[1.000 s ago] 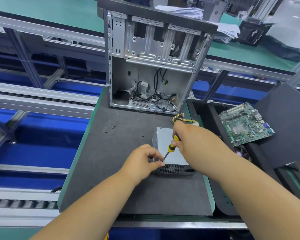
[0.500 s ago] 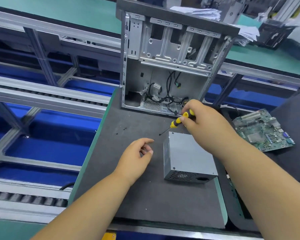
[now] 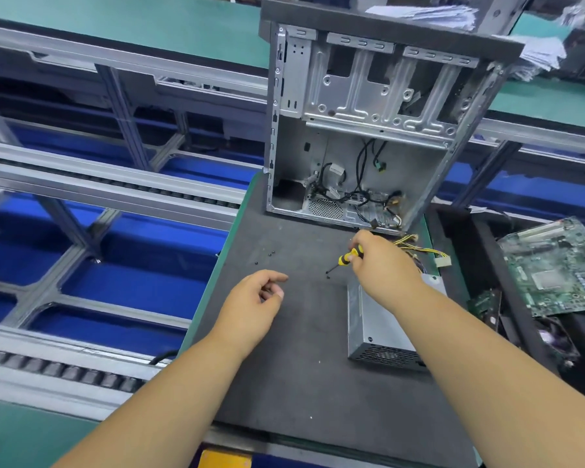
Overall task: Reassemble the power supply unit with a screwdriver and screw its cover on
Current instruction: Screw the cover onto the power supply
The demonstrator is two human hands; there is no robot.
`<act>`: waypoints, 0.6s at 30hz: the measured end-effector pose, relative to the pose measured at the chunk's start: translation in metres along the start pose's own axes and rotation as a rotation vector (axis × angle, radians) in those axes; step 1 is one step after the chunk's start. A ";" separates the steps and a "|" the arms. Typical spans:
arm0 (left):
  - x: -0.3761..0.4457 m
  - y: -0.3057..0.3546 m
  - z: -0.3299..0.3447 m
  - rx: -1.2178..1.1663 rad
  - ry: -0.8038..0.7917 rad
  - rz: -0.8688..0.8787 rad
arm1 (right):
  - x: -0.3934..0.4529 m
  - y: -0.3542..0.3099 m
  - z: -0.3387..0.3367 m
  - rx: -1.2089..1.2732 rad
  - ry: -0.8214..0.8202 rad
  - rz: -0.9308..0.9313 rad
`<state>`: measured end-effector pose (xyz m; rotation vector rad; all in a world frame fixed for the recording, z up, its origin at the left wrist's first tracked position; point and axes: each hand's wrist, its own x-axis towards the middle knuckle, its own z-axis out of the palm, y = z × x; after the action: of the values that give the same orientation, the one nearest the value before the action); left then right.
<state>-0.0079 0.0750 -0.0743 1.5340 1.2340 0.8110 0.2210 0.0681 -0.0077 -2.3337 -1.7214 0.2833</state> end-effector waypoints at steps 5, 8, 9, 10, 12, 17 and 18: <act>0.004 0.004 0.008 -0.011 0.012 -0.025 | -0.012 0.001 -0.011 0.031 0.035 -0.025; 0.007 0.010 0.016 -0.045 0.025 -0.061 | -0.026 0.005 -0.028 0.140 0.079 -0.033; 0.008 0.013 0.019 -0.063 0.031 -0.078 | -0.032 0.007 -0.035 0.201 0.100 -0.033; 0.009 0.016 0.023 -0.090 0.034 -0.100 | -0.038 0.009 -0.042 0.265 0.128 -0.033; 0.011 0.027 0.032 -0.189 0.027 -0.153 | -0.051 0.014 -0.057 0.380 0.187 -0.038; 0.009 0.066 0.058 -0.469 -0.095 -0.283 | -0.084 0.030 -0.090 0.574 0.236 -0.079; 0.006 0.074 0.064 -0.556 -0.129 -0.317 | -0.090 0.034 -0.096 0.586 0.250 -0.086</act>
<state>0.0751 0.0625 -0.0244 0.9004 1.0103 0.7501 0.2532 -0.0344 0.0759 -1.7838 -1.3793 0.3976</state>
